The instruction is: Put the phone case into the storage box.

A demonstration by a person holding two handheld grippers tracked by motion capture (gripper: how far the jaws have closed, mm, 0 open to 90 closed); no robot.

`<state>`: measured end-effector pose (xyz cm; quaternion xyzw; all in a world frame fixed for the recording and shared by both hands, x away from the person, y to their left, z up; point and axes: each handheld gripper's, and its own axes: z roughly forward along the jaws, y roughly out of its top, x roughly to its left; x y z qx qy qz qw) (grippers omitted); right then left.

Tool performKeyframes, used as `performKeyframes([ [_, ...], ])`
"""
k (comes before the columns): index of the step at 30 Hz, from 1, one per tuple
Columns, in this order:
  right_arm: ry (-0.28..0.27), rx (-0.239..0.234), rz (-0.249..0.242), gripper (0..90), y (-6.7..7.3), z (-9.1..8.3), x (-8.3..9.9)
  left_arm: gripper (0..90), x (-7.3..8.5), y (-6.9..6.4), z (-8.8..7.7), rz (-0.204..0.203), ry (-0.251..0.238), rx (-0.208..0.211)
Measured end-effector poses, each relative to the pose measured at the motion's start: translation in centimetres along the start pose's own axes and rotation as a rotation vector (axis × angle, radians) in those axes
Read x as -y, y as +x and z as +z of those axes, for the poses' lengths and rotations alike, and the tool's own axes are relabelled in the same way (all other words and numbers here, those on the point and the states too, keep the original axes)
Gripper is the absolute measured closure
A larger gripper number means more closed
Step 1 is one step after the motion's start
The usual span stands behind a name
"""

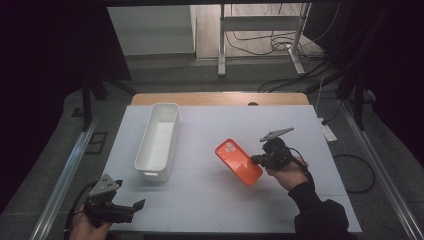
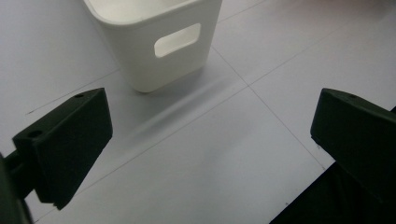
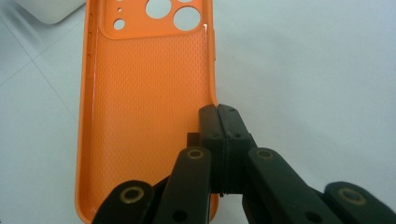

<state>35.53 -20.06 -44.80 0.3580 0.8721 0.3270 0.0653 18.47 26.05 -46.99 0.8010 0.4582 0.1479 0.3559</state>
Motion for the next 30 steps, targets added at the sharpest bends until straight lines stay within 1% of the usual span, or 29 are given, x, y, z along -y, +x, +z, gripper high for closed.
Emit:
performKeyframes([
  [4,-0.014,-0.001,-0.008,89.0,0.1,-0.3,0.0,0.0,0.0,0.0,0.0,-0.004,-0.001,-0.001],
  [8,-0.017,-0.009,-0.008,88.9,0.3,-0.7,0.2,0.0,-0.1,0.2,0.0,-0.021,0.002,0.003],
  [10,-0.022,-0.010,-0.012,88.9,0.4,-0.9,0.2,0.0,-0.2,0.3,0.1,-0.041,0.007,0.027],
  [12,-0.030,-0.011,-0.013,89.0,0.5,-1.1,0.2,0.0,-0.4,0.3,0.1,-0.045,0.006,0.037],
  [14,-0.035,-0.011,-0.013,89.0,0.5,-1.2,0.1,0.0,-0.5,0.2,0.1,-0.044,0.005,0.040],
  [17,-0.051,-0.008,-0.019,89.0,0.6,-1.6,0.2,0.0,-0.9,0.1,0.1,-0.047,-0.006,0.061],
  [20,-0.064,-0.006,-0.019,88.9,0.7,-1.9,0.2,0.0,-1.3,0.0,0.1,-0.040,-0.012,0.074],
  [22,-0.070,-0.009,-0.016,89.0,0.7,-2.1,0.2,0.0,-1.7,-0.1,0.2,-0.026,-0.011,0.077],
  [23,-0.070,-0.009,-0.016,89.0,0.7,-2.1,0.2,0.0,-1.7,-0.1,0.2,-0.026,-0.011,0.077],
  [24,-0.079,-0.009,-0.013,89.0,0.6,-2.4,0.3,0.0,-1.8,-0.2,0.2,-0.026,-0.017,0.082],
  [25,-0.082,-0.007,-0.012,89.0,0.6,-2.4,0.3,0.0,-2.2,-0.3,0.3,-0.029,-0.030,0.101],
  [26,-0.082,-0.007,-0.012,89.0,0.6,-2.4,0.3,0.0,-2.2,-0.3,0.3,-0.029,-0.030,0.101],
  [27,-0.088,-0.004,-0.013,89.0,0.6,-2.5,0.3,0.0,-2.5,-0.4,0.4,-0.032,-0.041,0.116],
  [30,-0.105,0.000,-0.011,89.0,0.6,-3.0,0.3,0.0,-3.0,-0.6,0.6,-0.032,-0.055,0.130],
])
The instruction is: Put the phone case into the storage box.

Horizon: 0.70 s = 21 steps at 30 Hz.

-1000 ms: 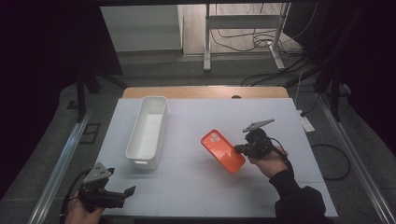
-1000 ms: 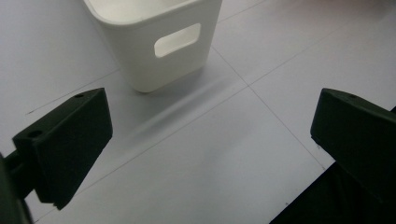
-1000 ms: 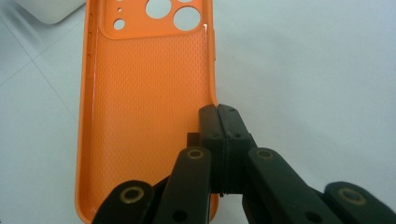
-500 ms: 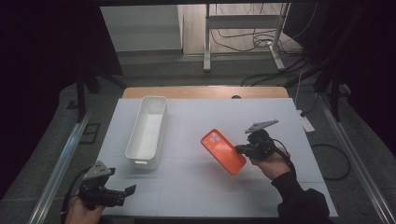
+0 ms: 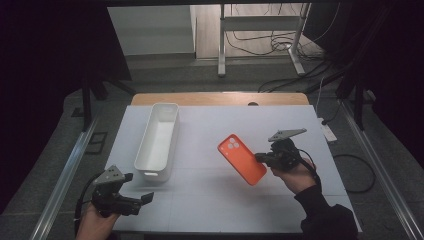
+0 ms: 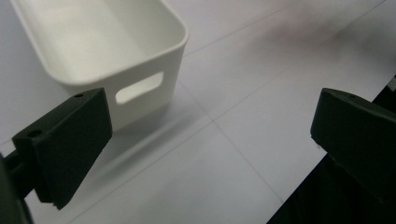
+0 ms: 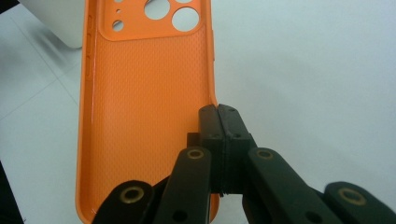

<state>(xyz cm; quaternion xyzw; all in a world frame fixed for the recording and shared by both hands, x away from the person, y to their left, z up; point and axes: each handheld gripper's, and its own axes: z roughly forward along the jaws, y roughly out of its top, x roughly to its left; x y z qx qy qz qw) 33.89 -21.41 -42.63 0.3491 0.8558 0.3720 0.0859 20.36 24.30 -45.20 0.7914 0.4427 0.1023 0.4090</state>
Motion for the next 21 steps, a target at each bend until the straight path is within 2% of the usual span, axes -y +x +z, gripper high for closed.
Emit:
performKeyframes([
  [9,-0.030,0.007,-0.013,88.9,0.3,-0.7,0.0,0.0,-1.6,-0.6,0.8,-0.003,-0.026,0.043],
  [16,-0.037,0.009,-0.025,89.0,0.6,-0.9,-0.1,0.0,-3.3,-1.1,1.6,-0.014,-0.045,0.095],
  [21,-0.047,0.008,-0.032,89.0,0.7,-1.0,-0.2,0.0,-4.4,-1.1,2.3,-0.039,-0.054,0.135],
])
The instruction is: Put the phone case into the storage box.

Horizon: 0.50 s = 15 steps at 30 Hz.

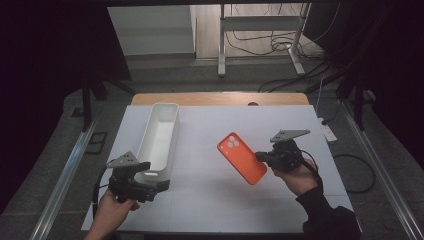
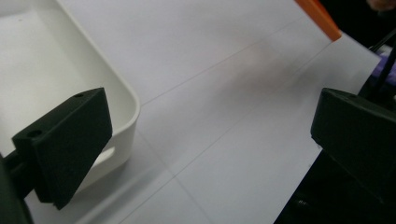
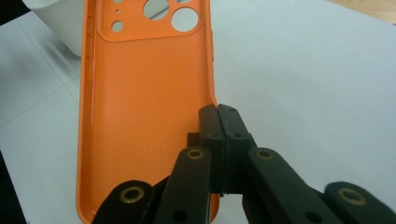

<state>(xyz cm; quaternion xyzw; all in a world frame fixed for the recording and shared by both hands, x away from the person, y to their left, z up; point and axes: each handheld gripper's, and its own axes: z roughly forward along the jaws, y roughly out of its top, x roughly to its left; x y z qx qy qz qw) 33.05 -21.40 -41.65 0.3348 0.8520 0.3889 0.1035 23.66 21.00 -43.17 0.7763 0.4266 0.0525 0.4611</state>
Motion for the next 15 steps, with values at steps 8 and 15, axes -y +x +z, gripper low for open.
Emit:
performKeyframes([
  [8,-0.011,0.009,-0.002,88.9,0.2,-0.1,-0.2,0.0,-1.3,-0.3,1.2,0.016,0.025,0.032],
  [15,-0.017,0.010,-0.006,88.9,0.3,-0.1,-0.3,0.0,-2.1,-0.3,2.4,0.007,0.025,0.066],
])
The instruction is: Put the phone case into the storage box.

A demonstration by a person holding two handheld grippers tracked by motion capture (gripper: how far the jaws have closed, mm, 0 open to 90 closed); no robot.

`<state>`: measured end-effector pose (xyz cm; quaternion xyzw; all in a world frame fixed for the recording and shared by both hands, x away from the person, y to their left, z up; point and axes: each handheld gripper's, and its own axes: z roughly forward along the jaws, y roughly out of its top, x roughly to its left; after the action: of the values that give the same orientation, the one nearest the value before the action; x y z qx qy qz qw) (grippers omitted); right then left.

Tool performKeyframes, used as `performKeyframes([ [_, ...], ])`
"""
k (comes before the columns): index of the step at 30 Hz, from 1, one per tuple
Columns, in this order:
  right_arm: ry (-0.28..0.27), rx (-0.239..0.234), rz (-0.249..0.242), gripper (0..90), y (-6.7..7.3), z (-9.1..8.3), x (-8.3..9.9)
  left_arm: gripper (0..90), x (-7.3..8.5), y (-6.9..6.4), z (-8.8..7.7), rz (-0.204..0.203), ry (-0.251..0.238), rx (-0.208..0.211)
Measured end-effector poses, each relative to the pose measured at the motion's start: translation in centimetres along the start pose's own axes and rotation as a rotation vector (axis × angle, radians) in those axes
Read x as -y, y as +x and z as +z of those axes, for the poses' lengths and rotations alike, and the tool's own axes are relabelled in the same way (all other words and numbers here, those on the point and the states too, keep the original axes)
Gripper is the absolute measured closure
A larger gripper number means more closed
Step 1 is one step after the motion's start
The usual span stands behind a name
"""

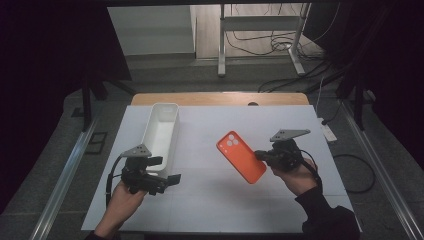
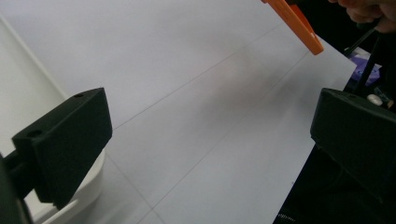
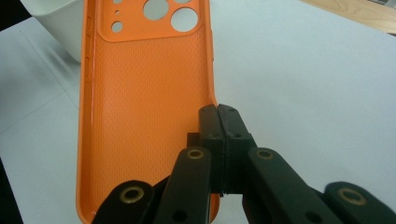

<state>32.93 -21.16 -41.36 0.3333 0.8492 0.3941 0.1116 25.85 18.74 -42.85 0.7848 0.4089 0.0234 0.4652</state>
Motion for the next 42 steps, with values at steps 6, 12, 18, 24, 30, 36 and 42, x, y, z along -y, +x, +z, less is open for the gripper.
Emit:
performKeyframes([
  [6,-0.010,0.000,0.001,88.9,0.1,0.0,-0.1,0.0,-0.7,-0.2,1.0,-0.007,0.004,0.008],
  [12,-0.017,-0.003,-0.004,88.9,0.3,0.0,-0.2,0.0,-1.2,-0.4,2.0,0.000,0.018,0.024],
  [18,-0.023,-0.005,-0.014,88.9,0.5,0.1,-0.3,0.0,-1.7,-0.6,2.9,0.004,0.026,0.040],
  [24,-0.024,-0.004,-0.021,88.9,0.8,0.2,-0.5,0.0,-2.1,-0.7,3.8,-0.005,0.031,0.064],
  [30,-0.031,-0.007,-0.029,88.9,1.1,0.4,-0.6,0.0,-2.7,-0.7,4.6,-0.001,0.040,0.082],
  [36,-0.038,-0.008,-0.031,88.9,1.4,0.5,-0.7,0.0,-3.2,-0.8,5.6,-0.022,0.047,0.098],
  [42,-0.038,-0.009,-0.036,88.9,1.6,0.6,-0.8,0.0,-3.5,-0.9,6.2,-0.031,0.052,0.117],
])
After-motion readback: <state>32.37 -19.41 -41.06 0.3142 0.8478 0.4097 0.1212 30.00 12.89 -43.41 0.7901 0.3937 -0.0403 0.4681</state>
